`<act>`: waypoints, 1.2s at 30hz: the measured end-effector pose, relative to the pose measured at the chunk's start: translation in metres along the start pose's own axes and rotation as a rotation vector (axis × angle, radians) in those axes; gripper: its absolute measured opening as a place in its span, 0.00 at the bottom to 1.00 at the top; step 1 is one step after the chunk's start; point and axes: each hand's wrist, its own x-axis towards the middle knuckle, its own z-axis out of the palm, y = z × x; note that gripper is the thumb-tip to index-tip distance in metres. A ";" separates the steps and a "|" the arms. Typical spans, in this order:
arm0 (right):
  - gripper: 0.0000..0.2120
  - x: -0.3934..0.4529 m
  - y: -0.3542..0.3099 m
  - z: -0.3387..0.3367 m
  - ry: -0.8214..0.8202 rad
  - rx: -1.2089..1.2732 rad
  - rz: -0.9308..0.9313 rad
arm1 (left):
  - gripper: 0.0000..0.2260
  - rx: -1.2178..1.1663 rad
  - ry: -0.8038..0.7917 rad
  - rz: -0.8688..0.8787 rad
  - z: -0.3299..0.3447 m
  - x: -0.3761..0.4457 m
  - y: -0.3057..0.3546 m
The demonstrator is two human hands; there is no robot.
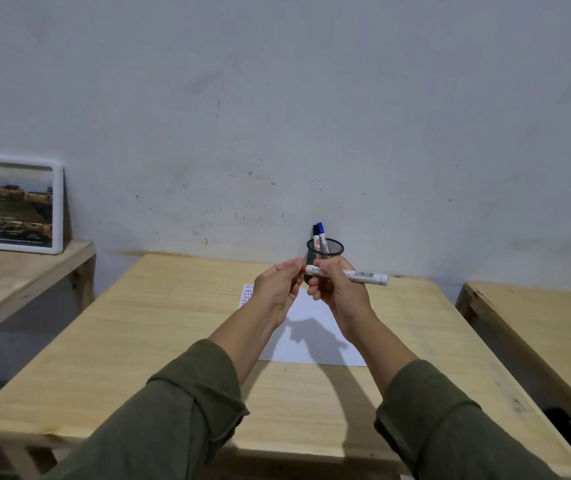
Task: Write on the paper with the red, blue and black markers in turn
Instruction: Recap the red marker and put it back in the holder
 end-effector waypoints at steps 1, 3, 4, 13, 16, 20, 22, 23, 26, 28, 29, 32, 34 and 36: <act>0.03 -0.001 0.001 -0.001 -0.041 -0.009 -0.004 | 0.04 0.013 0.002 0.014 0.000 0.001 0.001; 0.04 -0.003 0.001 -0.004 -0.129 -0.037 -0.008 | 0.04 0.038 0.013 0.052 0.000 0.003 0.005; 0.08 -0.003 0.000 -0.005 -0.159 -0.027 -0.003 | 0.04 0.044 0.026 0.074 0.000 0.005 0.008; 0.12 0.015 -0.017 -0.024 -0.201 0.020 0.080 | 0.09 0.132 0.011 0.126 0.002 0.037 0.039; 0.04 0.031 -0.017 -0.027 -0.201 -0.109 0.051 | 0.10 0.232 -0.080 0.147 0.016 0.049 0.045; 0.17 0.058 -0.020 -0.033 -0.244 -0.203 0.028 | 0.16 0.466 -0.158 0.210 0.032 0.075 0.049; 0.25 0.075 -0.024 -0.035 -0.218 -0.245 0.005 | 0.16 0.567 -0.155 0.233 0.038 0.090 0.047; 0.29 0.085 -0.026 -0.036 -0.194 -0.282 -0.016 | 0.15 0.614 -0.141 0.247 0.040 0.098 0.045; 0.37 0.118 -0.030 -0.043 -0.098 -0.434 -0.075 | 0.16 0.778 -0.091 0.283 0.041 0.120 0.035; 0.39 0.138 -0.032 -0.047 -0.039 -0.493 -0.096 | 0.17 0.843 -0.081 0.295 0.039 0.133 0.027; 0.40 0.148 -0.033 -0.049 -0.013 -0.512 -0.108 | 0.17 0.872 -0.079 0.300 0.039 0.138 0.022; 0.41 0.172 -0.030 -0.053 0.045 -0.533 -0.148 | 0.18 0.975 -0.046 0.333 0.038 0.154 0.011; 0.43 0.184 -0.025 -0.055 0.080 -0.545 -0.169 | 0.18 1.007 -0.013 0.347 0.039 0.163 0.004; 0.46 0.192 -0.018 -0.058 0.098 -0.550 -0.185 | 0.17 1.026 0.002 0.352 0.039 0.169 -0.002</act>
